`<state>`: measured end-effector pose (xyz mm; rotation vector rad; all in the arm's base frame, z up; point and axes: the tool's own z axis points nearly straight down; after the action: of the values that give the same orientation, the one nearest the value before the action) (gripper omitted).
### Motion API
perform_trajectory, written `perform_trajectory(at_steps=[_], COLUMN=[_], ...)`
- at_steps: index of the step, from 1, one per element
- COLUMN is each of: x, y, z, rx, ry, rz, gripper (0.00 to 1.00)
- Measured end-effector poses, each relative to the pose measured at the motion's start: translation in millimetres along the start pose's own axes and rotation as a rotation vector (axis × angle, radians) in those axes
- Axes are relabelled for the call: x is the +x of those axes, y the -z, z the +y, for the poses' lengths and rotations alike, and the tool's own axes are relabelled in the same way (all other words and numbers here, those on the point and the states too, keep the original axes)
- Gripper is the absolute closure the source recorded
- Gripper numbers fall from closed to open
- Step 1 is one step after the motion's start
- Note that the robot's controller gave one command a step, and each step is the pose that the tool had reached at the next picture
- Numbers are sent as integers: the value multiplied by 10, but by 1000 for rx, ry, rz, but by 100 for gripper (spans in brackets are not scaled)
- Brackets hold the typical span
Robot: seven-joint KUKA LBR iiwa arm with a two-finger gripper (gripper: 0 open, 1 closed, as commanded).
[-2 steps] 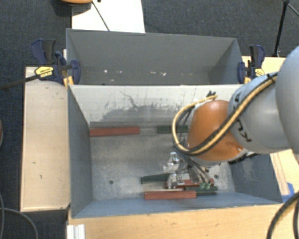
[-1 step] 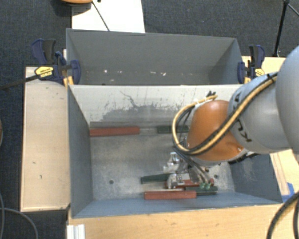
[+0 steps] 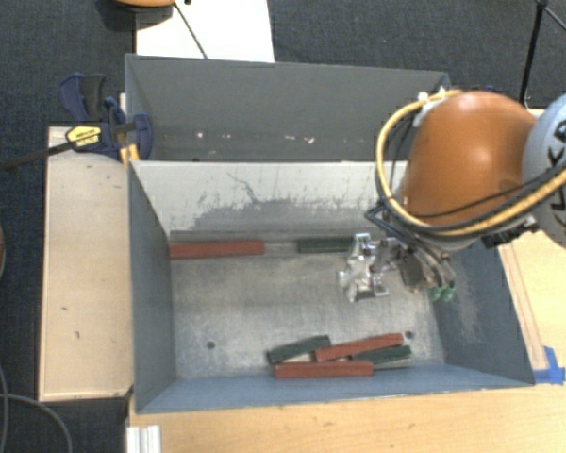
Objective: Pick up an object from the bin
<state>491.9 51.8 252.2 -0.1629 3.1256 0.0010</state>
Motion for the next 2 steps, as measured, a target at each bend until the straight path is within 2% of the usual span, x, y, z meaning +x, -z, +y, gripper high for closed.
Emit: perform_trajectory(at_steps=[1, 2], x=[17, 17], y=[-41, -41], z=[1, 1], rx=[0, 0], ry=[2, 2], rz=[9, 9], gripper=[0, 0])
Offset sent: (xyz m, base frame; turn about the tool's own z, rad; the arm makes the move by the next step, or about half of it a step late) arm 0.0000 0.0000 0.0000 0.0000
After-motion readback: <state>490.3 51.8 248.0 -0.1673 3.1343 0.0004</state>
